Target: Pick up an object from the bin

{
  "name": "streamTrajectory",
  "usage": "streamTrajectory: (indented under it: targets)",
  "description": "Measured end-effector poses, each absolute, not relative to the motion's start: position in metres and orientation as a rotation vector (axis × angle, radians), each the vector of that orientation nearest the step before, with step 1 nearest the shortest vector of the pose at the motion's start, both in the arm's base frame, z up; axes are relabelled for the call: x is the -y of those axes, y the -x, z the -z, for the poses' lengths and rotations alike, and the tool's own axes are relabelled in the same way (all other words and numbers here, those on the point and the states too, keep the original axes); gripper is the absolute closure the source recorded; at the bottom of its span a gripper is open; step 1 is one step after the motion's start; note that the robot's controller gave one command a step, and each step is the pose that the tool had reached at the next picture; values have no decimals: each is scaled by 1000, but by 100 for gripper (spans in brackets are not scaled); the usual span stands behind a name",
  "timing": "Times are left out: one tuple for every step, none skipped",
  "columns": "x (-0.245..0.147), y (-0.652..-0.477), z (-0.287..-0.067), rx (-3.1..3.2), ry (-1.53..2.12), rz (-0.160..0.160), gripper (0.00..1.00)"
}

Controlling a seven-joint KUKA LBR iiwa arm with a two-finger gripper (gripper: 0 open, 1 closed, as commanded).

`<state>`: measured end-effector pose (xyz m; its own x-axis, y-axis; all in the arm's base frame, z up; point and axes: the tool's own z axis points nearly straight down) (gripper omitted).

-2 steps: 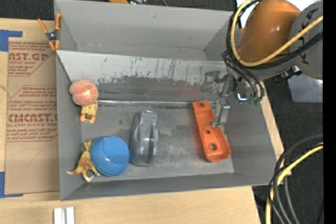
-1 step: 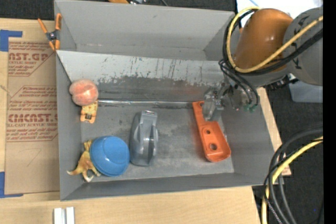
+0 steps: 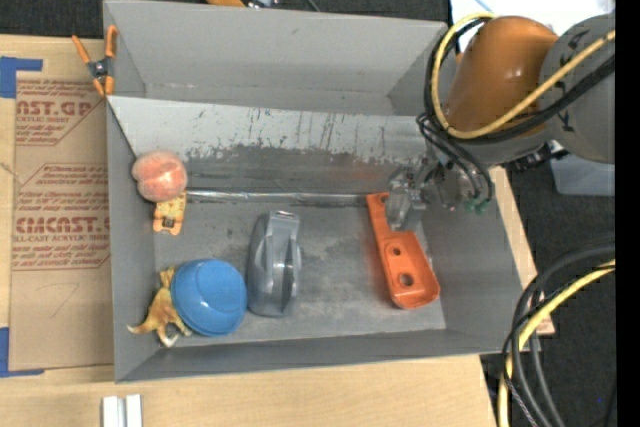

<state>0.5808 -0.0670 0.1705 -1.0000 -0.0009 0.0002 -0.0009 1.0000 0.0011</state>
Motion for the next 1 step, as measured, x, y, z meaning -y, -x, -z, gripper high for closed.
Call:
streamTrajectory:
  targets:
    - [61, -572, -168, 3146, -66, -1, 100]
